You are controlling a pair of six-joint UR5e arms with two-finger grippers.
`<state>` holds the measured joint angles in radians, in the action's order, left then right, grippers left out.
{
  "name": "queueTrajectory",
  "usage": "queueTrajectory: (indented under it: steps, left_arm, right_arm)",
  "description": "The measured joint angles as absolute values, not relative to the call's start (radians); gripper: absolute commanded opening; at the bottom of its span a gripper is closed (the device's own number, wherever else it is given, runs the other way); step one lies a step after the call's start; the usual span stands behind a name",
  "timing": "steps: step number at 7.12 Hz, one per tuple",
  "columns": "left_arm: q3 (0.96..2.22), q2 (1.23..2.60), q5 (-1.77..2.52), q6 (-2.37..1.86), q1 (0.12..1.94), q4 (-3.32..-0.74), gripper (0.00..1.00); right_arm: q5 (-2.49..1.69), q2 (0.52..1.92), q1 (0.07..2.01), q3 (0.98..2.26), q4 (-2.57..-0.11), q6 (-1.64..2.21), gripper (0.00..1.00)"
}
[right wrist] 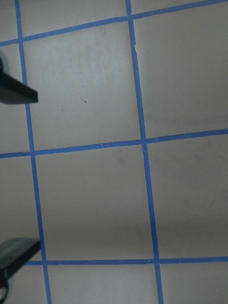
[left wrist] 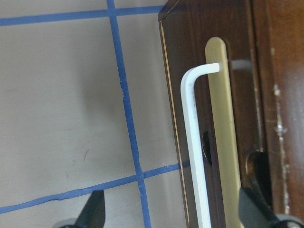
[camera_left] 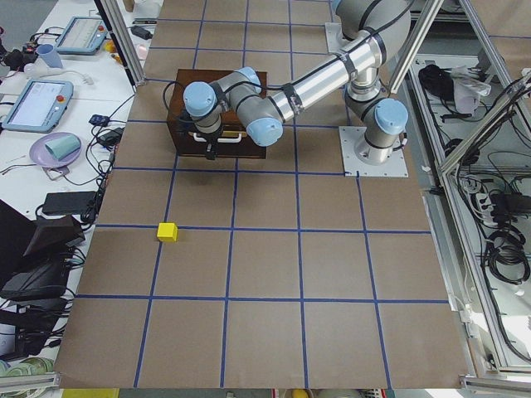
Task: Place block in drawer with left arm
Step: 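Move the left gripper down beside the cabinet toward the white drawer handle, then close the left gripper on the white drawer handle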
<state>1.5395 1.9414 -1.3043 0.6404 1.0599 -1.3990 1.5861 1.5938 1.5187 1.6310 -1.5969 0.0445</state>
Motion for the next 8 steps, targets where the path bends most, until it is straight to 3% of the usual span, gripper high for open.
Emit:
queueTrajectory:
  steps: [8]
  left_arm:
    - [1.558,1.993,-1.249,0.566,1.056,-1.394,1.00]
  right_arm:
    - [1.586,1.594,1.519,1.631,-1.597,0.044,1.00]
